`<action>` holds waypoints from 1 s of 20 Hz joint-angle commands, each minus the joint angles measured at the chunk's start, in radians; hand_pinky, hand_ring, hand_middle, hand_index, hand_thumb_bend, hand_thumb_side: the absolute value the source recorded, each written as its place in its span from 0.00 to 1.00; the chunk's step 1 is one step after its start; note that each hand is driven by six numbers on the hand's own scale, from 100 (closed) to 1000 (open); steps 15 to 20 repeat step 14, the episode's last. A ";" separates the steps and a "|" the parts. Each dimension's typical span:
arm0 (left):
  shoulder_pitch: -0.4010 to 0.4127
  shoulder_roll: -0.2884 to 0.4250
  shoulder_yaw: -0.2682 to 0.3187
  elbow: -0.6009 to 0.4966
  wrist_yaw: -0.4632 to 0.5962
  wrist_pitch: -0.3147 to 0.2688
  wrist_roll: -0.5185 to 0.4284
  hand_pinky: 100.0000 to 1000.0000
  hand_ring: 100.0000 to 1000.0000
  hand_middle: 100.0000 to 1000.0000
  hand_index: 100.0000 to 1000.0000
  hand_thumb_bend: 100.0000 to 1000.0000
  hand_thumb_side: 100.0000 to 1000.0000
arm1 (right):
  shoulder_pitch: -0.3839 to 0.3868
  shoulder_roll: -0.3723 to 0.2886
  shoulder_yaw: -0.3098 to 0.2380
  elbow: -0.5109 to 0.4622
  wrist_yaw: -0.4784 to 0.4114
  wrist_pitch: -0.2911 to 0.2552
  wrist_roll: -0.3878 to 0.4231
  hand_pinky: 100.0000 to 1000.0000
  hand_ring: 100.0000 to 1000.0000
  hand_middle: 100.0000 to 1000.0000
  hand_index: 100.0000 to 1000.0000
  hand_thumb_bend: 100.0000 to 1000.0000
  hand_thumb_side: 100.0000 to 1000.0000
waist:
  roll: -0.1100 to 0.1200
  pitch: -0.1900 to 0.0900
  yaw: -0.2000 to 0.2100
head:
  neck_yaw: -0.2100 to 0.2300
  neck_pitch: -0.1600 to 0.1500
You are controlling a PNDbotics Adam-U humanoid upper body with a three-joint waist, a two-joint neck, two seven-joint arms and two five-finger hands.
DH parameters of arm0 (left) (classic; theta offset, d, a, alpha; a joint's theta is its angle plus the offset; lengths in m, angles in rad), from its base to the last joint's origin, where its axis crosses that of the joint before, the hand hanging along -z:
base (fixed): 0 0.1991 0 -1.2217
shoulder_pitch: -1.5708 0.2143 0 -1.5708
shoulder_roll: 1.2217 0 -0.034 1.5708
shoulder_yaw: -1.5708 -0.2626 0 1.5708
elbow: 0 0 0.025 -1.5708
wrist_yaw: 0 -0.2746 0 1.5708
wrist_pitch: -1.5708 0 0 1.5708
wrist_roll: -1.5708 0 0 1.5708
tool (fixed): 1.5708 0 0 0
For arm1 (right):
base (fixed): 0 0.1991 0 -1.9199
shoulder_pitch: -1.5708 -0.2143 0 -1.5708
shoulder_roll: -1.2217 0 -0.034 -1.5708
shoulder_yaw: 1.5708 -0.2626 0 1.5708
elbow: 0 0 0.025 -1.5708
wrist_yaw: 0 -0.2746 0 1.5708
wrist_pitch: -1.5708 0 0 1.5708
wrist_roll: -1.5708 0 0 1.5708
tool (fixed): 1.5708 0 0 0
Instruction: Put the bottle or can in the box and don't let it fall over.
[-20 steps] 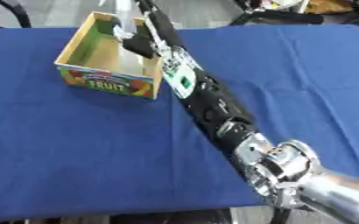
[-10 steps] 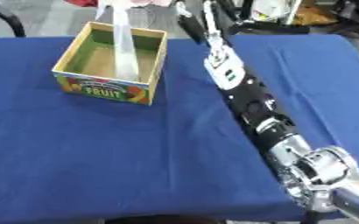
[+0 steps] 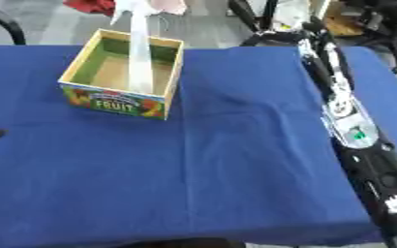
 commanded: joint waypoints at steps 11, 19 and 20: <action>0.008 0.022 -0.003 -0.010 -0.001 -0.002 -0.003 0.81 0.93 0.93 0.85 0.47 0.81 | 0.233 0.067 -0.012 -0.145 -0.113 0.007 0.093 0.91 0.89 0.87 0.92 0.00 0.83 | 0.019 -0.030 -0.035 | 0.079 -0.002; 0.008 0.022 -0.008 -0.010 0.000 -0.003 -0.008 0.81 0.93 0.93 0.85 0.47 0.81 | 0.244 0.082 -0.010 -0.149 -0.110 0.011 0.090 0.91 0.88 0.87 0.92 0.00 0.83 | 0.019 -0.027 -0.034 | 0.086 -0.002; 0.008 0.022 -0.008 -0.010 0.000 -0.003 -0.008 0.81 0.93 0.93 0.85 0.47 0.81 | 0.244 0.082 -0.010 -0.149 -0.110 0.011 0.090 0.91 0.88 0.87 0.92 0.00 0.83 | 0.019 -0.027 -0.034 | 0.086 -0.002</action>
